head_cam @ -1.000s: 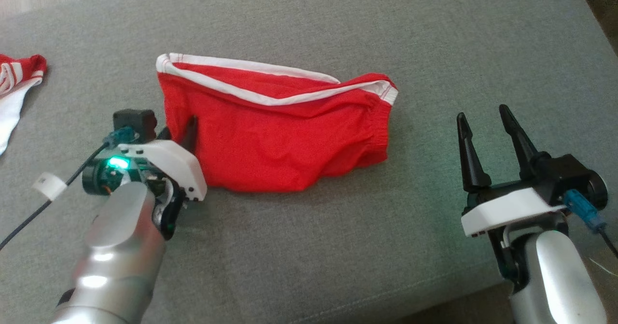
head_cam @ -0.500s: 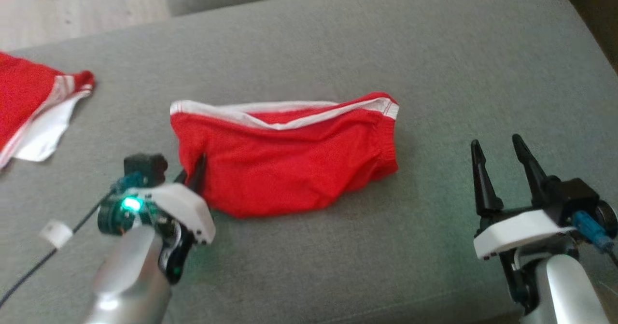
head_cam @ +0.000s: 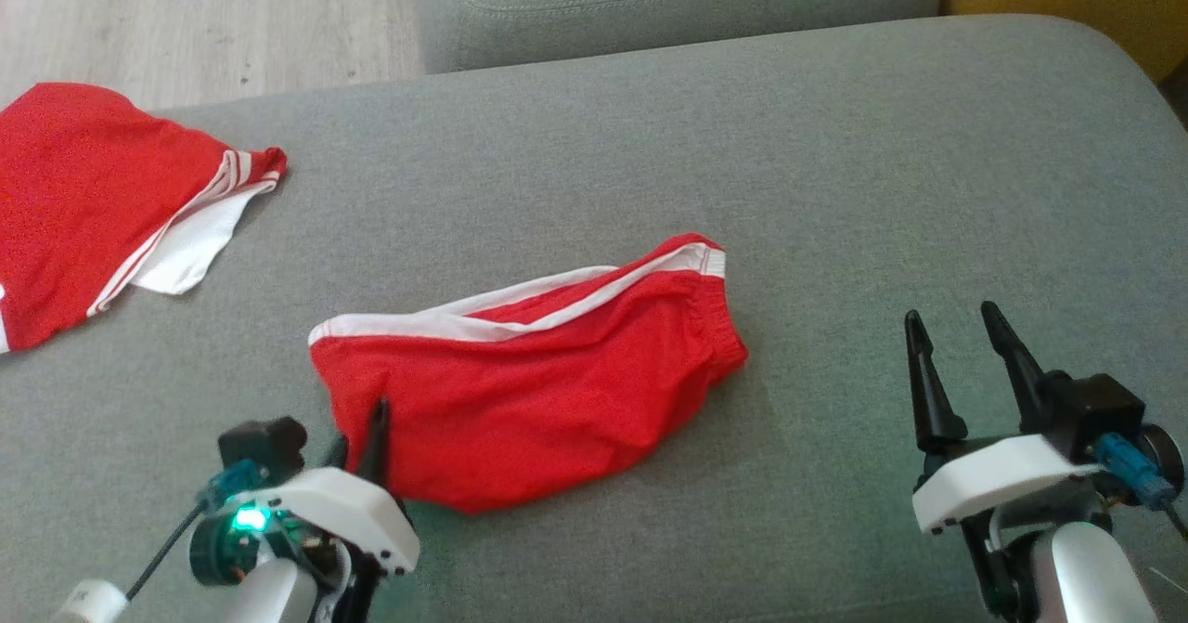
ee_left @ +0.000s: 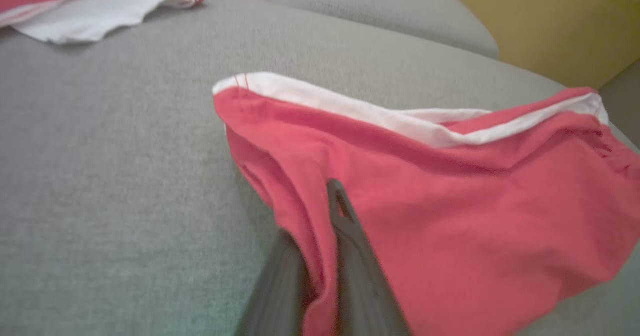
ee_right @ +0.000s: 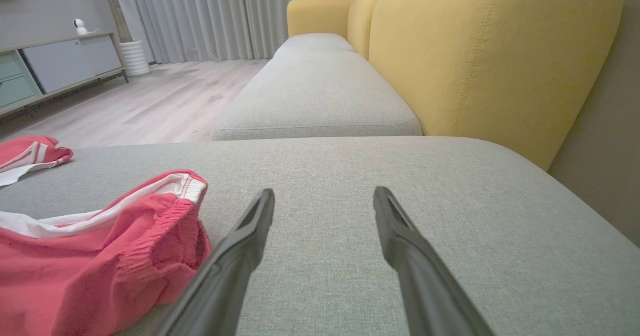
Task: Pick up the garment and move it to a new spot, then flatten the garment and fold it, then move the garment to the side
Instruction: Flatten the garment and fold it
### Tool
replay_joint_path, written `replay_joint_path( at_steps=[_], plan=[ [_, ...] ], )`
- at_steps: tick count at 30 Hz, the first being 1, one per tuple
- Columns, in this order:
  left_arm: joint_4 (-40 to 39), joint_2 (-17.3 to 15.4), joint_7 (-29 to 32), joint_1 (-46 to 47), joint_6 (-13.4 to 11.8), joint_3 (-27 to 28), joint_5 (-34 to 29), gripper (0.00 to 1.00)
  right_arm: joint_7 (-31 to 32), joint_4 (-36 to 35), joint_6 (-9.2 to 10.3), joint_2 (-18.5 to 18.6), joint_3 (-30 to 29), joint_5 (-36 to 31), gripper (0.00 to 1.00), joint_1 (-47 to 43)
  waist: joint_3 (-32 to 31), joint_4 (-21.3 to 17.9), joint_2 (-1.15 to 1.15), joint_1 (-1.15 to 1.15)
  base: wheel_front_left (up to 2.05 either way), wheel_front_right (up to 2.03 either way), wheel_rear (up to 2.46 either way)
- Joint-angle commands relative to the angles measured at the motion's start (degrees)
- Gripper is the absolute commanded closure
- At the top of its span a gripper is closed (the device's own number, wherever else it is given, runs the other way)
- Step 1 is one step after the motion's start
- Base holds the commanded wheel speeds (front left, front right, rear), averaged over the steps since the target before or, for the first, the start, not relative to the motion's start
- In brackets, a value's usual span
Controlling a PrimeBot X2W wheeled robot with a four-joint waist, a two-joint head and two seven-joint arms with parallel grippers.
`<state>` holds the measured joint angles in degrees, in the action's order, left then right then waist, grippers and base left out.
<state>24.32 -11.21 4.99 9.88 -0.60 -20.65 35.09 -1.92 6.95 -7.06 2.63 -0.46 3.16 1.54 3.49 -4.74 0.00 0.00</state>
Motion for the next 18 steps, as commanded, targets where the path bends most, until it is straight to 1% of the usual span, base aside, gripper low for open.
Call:
replay_joint_path(
  at_steps=[1, 5, 10, 13, 18],
  plan=[
    [-2.8, -1.0, -1.5, 1.8, -0.9, 2.5, -0.9, 0.0, 0.2, -1.7, -0.43, 0.2, 1.2, 0.7, 0.0, 0.9, -0.2, 0.1, 0.0, 0.0, 0.0, 0.0, 0.0],
    [-5.5, -1.0, -5.8, 0.8, -2.8, 3.1, -2.5, 0.0, 0.7, -1.7, -0.43, 0.2, 0.8, 0.6, 0.0, 0.5, -0.8, 0.6, 0.0, 0.0, 0.0, 0.0, 0.0],
    [-8.5, -1.8, -10.3, -0.9, -4.1, 3.8, -4.3, 0.0, 1.5, -1.8, -0.43, 0.2, 0.4, 0.4, 0.0, 0.3, -2.3, 1.7, 0.0, 0.0, 0.0, 0.0, 0.0],
    [-10.2, -2.3, -12.0, -2.7, -4.9, 4.0, -4.9, 0.0, 1.9, -1.9, -0.43, 0.2, 0.3, 0.5, 0.0, 0.0, -3.2, 2.6, 0.0, 0.0, 0.0, 0.0, 0.0],
    [-13.1, -2.5, -12.9, -6.0, -6.0, 3.5, -5.6, 0.0, 2.4, -1.4, -0.43, 0.2, 0.1, 1.4, 0.0, -1.1, -4.0, 4.8, 0.0, 0.0, 0.0, 0.0, 0.0]
  ],
)
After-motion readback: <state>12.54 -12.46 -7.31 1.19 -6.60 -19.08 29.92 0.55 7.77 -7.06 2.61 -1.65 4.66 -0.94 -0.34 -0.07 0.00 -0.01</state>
